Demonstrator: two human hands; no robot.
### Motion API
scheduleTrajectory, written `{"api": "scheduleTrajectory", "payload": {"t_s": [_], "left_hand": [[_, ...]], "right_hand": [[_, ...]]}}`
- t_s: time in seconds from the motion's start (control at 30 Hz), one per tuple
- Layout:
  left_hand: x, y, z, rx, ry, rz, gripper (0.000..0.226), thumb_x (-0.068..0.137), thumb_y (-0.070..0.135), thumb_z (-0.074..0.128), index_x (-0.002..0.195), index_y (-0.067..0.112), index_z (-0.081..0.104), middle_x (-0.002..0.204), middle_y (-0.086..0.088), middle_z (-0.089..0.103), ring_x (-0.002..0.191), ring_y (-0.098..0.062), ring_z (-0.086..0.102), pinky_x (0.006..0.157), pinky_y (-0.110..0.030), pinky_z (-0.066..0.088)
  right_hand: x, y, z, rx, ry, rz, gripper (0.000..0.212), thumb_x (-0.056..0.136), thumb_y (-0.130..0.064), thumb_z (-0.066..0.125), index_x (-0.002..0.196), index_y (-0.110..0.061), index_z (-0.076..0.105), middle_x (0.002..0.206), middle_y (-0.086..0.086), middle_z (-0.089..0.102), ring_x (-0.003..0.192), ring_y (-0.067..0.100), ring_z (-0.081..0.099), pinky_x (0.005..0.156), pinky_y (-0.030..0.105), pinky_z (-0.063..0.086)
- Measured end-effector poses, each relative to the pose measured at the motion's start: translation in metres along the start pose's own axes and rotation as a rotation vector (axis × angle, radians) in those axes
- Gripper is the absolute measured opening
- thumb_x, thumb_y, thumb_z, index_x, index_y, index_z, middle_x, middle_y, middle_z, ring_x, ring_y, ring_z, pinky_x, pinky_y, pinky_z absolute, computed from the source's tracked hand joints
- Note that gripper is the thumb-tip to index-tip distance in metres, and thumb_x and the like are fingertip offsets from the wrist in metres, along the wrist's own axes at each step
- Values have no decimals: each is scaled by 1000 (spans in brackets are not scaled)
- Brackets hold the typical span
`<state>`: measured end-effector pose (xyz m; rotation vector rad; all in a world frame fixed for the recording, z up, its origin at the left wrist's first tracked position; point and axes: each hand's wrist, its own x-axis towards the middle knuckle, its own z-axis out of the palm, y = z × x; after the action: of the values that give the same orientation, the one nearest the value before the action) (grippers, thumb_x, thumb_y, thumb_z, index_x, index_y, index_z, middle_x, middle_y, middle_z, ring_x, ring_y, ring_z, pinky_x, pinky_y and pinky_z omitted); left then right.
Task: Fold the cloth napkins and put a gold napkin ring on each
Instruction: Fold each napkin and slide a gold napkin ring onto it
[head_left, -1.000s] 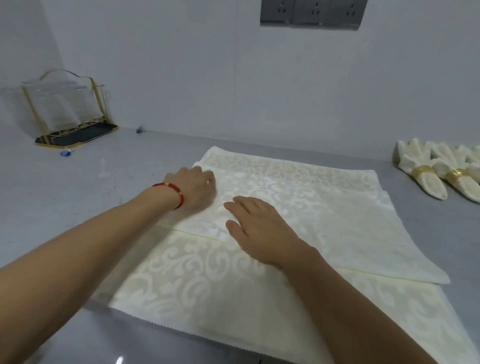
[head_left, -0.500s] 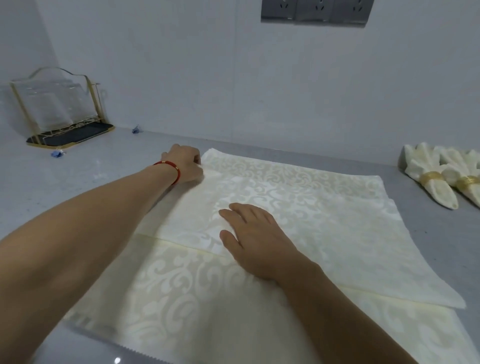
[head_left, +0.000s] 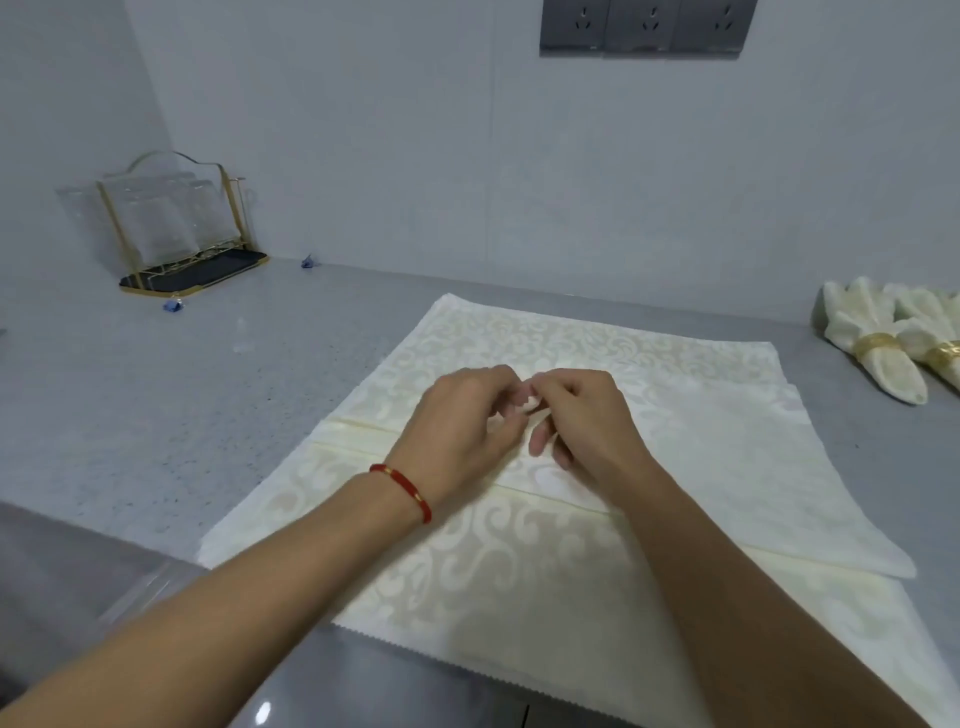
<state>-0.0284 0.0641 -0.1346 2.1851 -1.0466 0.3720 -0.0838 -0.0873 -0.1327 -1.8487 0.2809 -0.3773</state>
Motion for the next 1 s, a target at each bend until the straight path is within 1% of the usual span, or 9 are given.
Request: {"api": "scheduleTrajectory", "payload": {"t_s": [0.1, 0.17, 0.27, 0.33, 0.43, 0.53, 0.7, 0.83, 1.0], "left_hand": [[-26, 7, 1, 94, -15, -87, 39, 92, 55, 45, 109, 29, 67, 110, 14, 66, 108, -8, 56, 96, -33, 42], [-42, 4, 3, 311, -6, -136, 51, 97, 53, 24, 126, 31, 60, 133, 12, 58, 129, -12, 46, 111, -42, 31], [-50, -4, 8, 456, -136, -261, 56, 103, 47, 7, 153, 38, 31, 165, 6, 22, 154, -21, 13, 121, -60, 8], [-48, -7, 12, 425, -189, -329, 54, 104, 47, 7, 157, 42, 18, 169, 6, 9, 156, -22, 1, 119, -65, -1], [-48, -8, 14, 430, -181, -358, 53, 104, 46, 9, 156, 43, 17, 168, 6, 12, 156, -24, 3, 116, -71, -5], [-48, -9, 15, 459, -208, -395, 54, 102, 47, 9, 155, 45, 17, 168, 6, 12, 155, -28, 4, 112, -75, -3], [-46, -10, 15, 511, -247, -426, 53, 100, 44, 12, 153, 47, 15, 168, 6, 9, 152, -41, 4, 108, -79, -3], [-46, -9, 14, 512, -256, -445, 52, 100, 43, 13, 152, 47, 16, 168, 6, 7, 151, -47, 2, 108, -79, -3], [-45, -10, 15, 532, -292, -451, 55, 98, 48, 11, 153, 47, 13, 167, 6, 6, 150, -47, 2, 108, -79, -1]], "right_hand": [[-6, -2, -8, -107, -24, 71, 20, 90, -21, 61, 82, -16, 79, 57, 13, 67, 45, 17, 51, 46, 26, 36], [-7, -3, -10, -164, -18, 79, 17, 91, -20, 64, 84, -13, 78, 56, 12, 66, 39, 6, 48, 43, 20, 36], [-7, -2, -10, -230, -17, 72, 17, 91, -16, 63, 83, -9, 76, 59, 16, 68, 39, 2, 48, 40, 15, 35], [-7, 0, -11, -284, -26, 75, 18, 89, -16, 61, 83, -9, 76, 60, 15, 69, 43, 6, 50, 43, 18, 38], [-7, 1, -15, -328, -31, 79, 14, 87, -17, 61, 84, -13, 74, 58, 7, 68, 50, 13, 57, 49, 23, 43], [-5, 4, -16, -397, -36, 69, 10, 89, -19, 63, 85, -20, 73, 62, -5, 65, 51, 10, 59, 45, 18, 40], [-7, 5, -17, -444, -94, 83, 3, 85, -19, 69, 86, -21, 72, 73, -2, 69, 54, 13, 60, 55, 25, 46], [-7, 5, -17, -456, -118, 83, 7, 81, -19, 74, 86, -22, 70, 80, -1, 70, 57, 13, 60, 59, 28, 49], [-6, 7, -17, -560, -132, 73, 16, 79, -24, 77, 91, -26, 66, 92, -2, 66, 77, 14, 65, 69, 30, 52]]}}
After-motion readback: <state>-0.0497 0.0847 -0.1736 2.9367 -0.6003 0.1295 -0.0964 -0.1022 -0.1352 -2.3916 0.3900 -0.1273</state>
